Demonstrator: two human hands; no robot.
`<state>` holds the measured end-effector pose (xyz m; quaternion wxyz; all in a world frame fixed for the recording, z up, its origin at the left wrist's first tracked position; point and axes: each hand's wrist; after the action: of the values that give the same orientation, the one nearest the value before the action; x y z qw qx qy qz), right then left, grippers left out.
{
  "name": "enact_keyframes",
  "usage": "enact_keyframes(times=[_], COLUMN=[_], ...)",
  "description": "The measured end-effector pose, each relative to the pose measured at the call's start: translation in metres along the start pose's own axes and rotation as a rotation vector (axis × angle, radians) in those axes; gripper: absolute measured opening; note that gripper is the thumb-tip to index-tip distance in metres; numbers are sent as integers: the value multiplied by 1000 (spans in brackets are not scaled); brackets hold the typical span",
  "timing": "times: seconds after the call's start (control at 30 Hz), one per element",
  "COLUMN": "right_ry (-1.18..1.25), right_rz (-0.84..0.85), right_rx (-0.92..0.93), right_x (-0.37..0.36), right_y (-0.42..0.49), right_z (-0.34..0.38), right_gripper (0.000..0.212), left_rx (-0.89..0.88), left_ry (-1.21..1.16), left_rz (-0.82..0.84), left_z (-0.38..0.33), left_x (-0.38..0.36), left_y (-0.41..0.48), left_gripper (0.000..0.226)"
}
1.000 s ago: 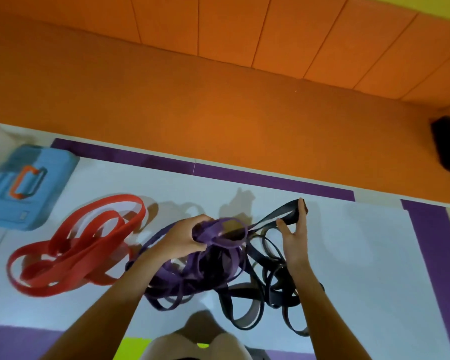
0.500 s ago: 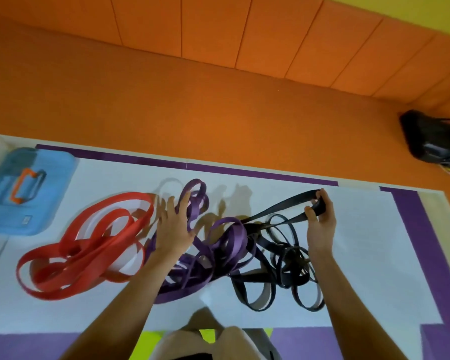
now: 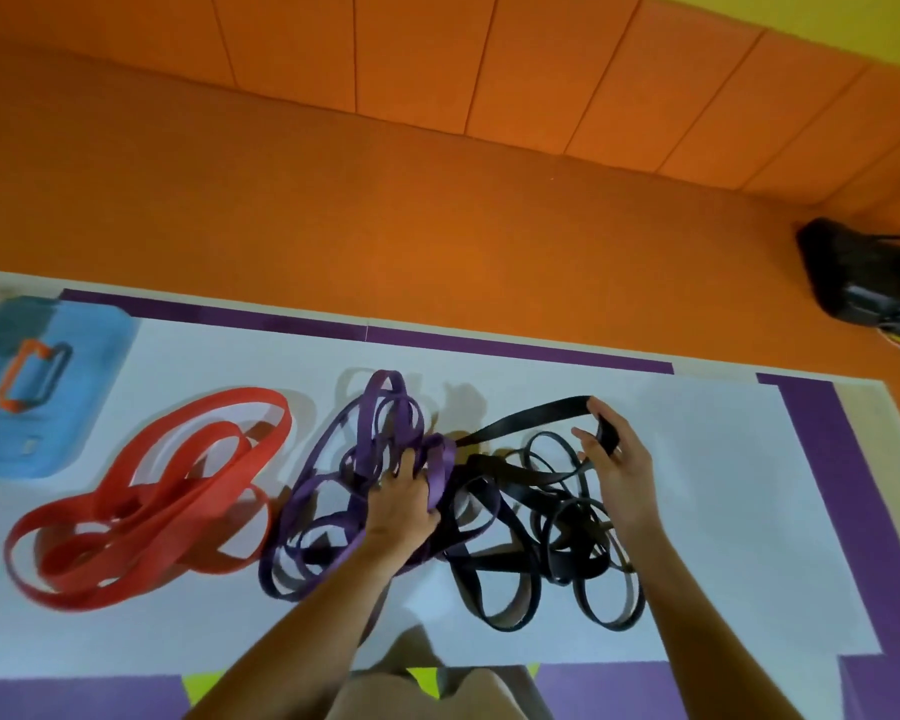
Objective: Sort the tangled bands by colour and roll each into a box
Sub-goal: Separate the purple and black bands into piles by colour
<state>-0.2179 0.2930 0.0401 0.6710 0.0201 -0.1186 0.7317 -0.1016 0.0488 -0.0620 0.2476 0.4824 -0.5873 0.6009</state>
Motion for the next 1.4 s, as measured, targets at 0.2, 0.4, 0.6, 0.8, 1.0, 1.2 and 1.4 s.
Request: enact_keyframes(times=[0.2,0.4,0.6,0.8,1.0,1.2,1.4], right_ry=[112,334,392,430,332,112,14], right_rz=[23,-39,-140,-165,-72,113,107], right_rx=[30,-22,-95,-63,-108,-138,-102], right_x=[12,12,19,40,55,41,30], right_y=[41,80,98,113,115,69,31], right_z=[-4,-11,-15,-7,-1,-23,-32], right_gripper=[43,58,65,56,59,53,48], left_rx=[119,302,487,456,161,176,300], left_ry=[-422,-681,-824,-806,-385,-81,-178], left_rz=[-161,-294,-561,-577,-243,115,208], left_z=[34,26,24,20,-4,-20,-15], left_x=[8,31,74,94,52,10,14], left_y=[1,-15,-19,-17,-7,10,28], left_gripper=[23,53,35,43,50,72,81])
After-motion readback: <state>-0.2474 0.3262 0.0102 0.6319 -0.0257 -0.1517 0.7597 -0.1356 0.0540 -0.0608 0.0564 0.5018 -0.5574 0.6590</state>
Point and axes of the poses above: each hand's wrist, its own y-axis towards the middle knuckle, its own x-axis out of the back of the hand, z = x × y, and after that the axes turned 13 degrees about y, right-handed
